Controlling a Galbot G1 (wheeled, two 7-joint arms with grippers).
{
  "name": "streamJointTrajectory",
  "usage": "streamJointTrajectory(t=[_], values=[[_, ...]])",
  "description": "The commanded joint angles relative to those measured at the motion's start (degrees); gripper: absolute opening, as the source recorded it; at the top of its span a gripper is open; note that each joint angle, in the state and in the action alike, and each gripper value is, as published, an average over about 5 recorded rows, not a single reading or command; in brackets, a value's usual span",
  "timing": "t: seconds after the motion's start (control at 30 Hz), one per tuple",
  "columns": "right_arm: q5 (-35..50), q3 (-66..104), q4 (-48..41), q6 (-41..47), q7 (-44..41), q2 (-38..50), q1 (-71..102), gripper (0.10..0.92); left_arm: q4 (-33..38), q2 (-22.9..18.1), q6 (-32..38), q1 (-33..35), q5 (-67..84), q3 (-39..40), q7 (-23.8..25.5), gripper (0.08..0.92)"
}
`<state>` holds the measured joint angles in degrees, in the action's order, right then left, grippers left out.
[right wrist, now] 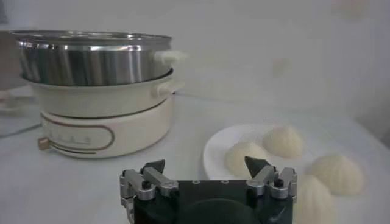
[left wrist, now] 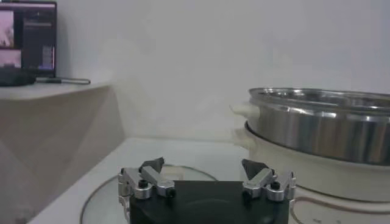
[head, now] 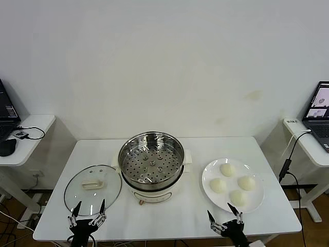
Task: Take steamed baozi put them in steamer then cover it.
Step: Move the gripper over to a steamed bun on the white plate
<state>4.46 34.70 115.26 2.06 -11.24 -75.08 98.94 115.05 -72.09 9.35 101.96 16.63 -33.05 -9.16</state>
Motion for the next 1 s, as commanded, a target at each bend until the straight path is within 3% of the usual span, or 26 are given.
streamJointTrajectory(t=[0.03, 0.23, 0.5, 1.0], values=[[-7.5, 2.4, 0.2, -0.4, 1.7, 2.2, -3.8, 0.823, -0.6, 0.8, 0.2, -0.6, -3.0, -0.4, -0.3, 0.823], [-14.2, 5.9, -0.7, 3.9, 1.1, 8.0, -10.4, 0.823, -0.9, 2.5, -0.9, -2.3, -4.6, -0.2, -1.2, 0.823], [-23.6, 7.7, -5.3, 7.0, -9.2, 20.9, -19.3, 0.823, -1.0, 2.6, -3.8, -5.0, -4.9, -0.6, -3.4, 0.823], [-16.7, -11.7, -21.5, 9.8, -34.1, 46.7, -46.0, 0.822, -0.8, 2.5, -4.4, -4.8, -6.0, -1.1, -3.6, 0.823]])
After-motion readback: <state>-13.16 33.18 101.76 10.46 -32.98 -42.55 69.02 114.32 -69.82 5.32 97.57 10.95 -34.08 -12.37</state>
